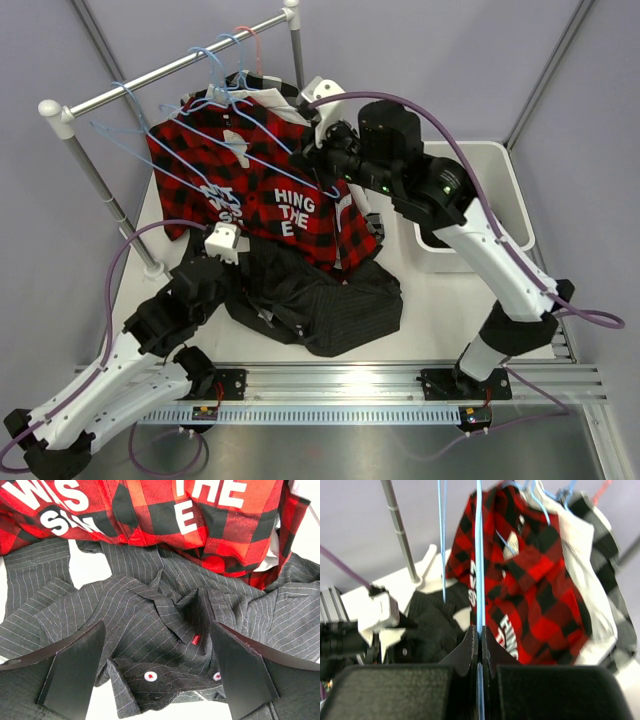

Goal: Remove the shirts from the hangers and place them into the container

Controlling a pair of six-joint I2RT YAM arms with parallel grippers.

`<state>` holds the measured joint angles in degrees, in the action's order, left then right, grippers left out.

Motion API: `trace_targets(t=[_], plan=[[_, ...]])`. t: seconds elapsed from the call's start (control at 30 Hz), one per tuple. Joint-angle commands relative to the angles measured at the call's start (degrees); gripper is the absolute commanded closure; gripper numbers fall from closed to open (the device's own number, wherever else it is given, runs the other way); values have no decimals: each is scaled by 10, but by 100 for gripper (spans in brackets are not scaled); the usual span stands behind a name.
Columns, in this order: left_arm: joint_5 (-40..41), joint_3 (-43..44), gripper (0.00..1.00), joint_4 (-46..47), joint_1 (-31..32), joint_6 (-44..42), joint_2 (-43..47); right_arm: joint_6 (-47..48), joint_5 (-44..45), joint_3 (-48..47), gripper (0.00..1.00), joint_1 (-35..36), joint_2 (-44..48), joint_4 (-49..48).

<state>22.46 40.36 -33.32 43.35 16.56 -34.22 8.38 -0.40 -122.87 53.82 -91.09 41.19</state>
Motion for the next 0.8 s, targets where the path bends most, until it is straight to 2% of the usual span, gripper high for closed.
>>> trace_targets(t=[0.0,0.07,0.23,0.77], plan=[[-19,-7,9,25,-7,-3,0,31,-69,-101,100,-12,-57,-9],[-22,-7,9,26,-11,-1,0,33,-90,-152,100,-17,-98,-4],[-38,-8,9,26,-21,4,0,39,-118,-195,100,-26,-160,-22],[-50,-12,9,26,-28,17,2,39,-117,-181,100,-37,-255,-179]])
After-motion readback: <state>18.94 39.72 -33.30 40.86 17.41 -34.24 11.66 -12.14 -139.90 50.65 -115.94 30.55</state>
